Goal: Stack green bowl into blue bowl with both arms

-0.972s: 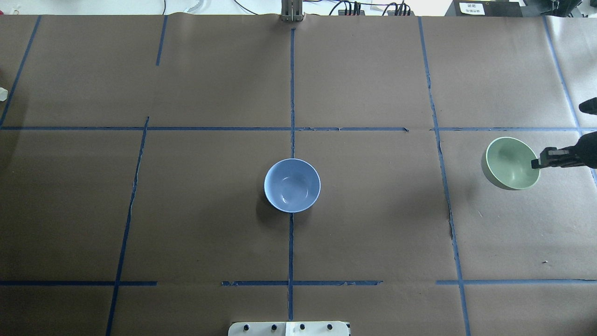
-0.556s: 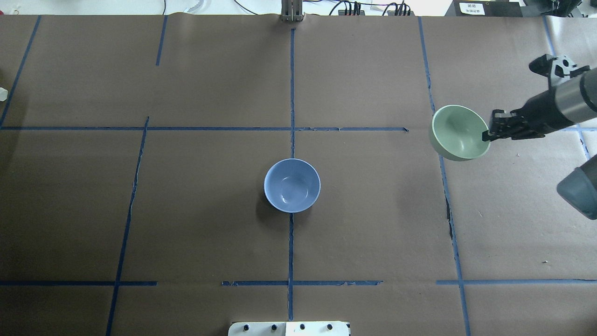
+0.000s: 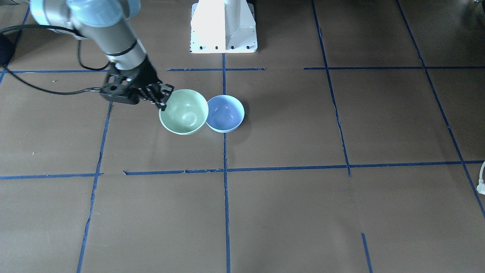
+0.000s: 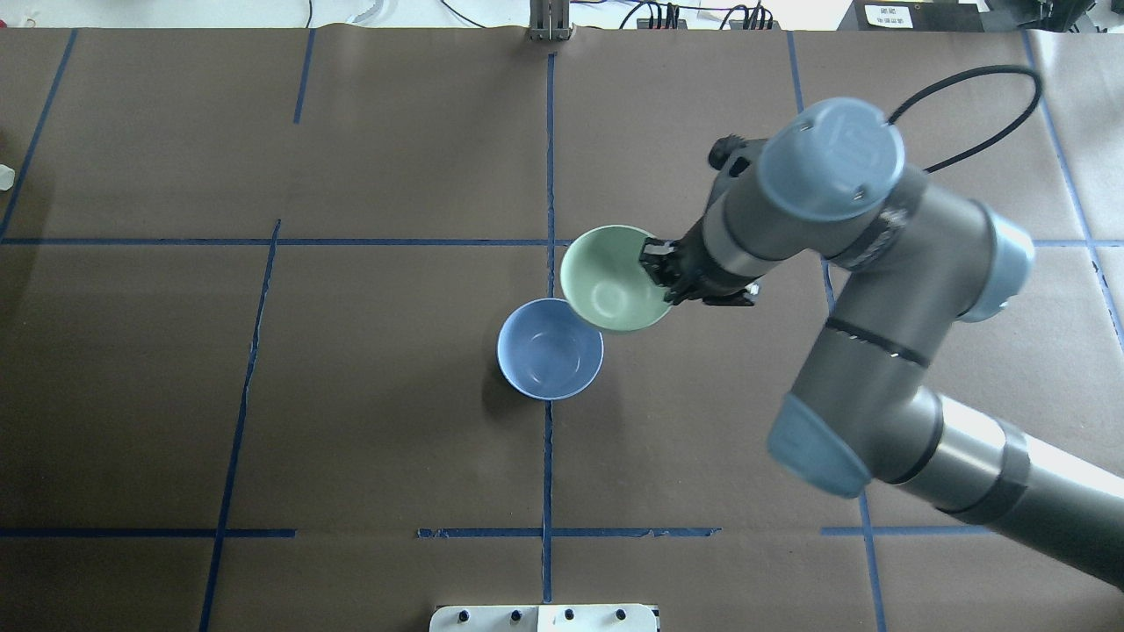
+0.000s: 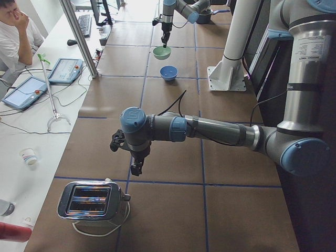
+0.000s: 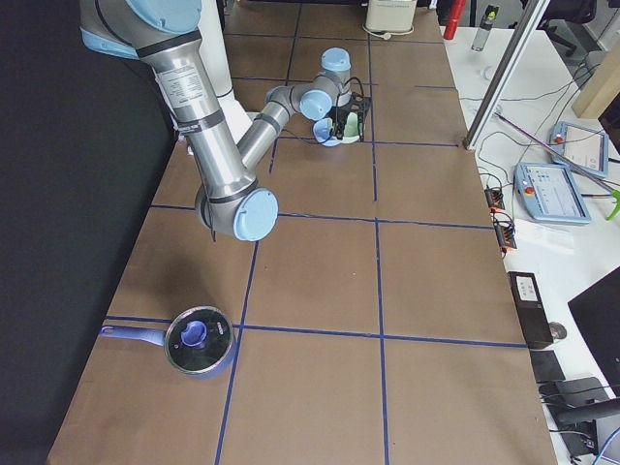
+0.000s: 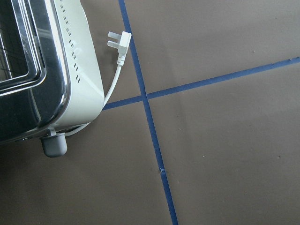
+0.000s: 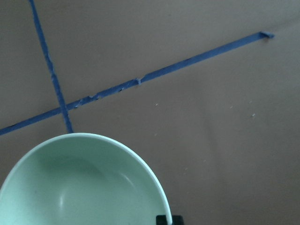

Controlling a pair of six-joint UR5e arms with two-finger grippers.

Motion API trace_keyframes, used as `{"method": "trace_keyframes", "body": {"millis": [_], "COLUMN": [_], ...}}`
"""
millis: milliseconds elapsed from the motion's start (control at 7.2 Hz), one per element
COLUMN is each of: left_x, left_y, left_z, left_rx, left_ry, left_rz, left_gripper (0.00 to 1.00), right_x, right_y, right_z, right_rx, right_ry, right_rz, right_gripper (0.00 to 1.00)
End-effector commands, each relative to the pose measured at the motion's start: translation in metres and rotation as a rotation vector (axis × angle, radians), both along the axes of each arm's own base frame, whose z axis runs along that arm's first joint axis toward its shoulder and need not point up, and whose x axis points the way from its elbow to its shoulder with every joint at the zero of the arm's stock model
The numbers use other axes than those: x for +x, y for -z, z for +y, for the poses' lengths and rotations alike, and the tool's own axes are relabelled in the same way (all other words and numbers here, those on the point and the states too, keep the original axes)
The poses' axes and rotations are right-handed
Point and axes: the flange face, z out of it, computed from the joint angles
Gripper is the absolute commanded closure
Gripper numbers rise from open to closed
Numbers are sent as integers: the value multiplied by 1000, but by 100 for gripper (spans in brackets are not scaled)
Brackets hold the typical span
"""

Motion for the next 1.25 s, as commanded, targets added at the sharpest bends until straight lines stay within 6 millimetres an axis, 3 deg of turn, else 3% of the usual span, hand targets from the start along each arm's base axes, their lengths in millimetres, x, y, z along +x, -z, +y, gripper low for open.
{"method": "trace_keyframes", "body": {"millis": [0,278,694,972,1111], "left_x": [-1,0,0,-1,0], "left_y": [-1,-2,-5,-6,-7], "left_z": [1,2,4,5,5], "left_rx": [-3,-7,-13,-14,-16], "left_ry": [4,2,2,4,2], "left_rz": [1,2,2,1,1], "left_gripper": [0,0,0,0,0], "right_x": [-72,-97,-108,-107,-93], "right_y": [21,9,4,3,5], "right_z": [32,40,52,52,34], "right_rx": [-2,-17,-16,0,6], "right_ry": [-62,-42,-25,-23,-46], "right_rz": [36,68,80,83,81], "right_gripper": [99,98,97,0,0]}}
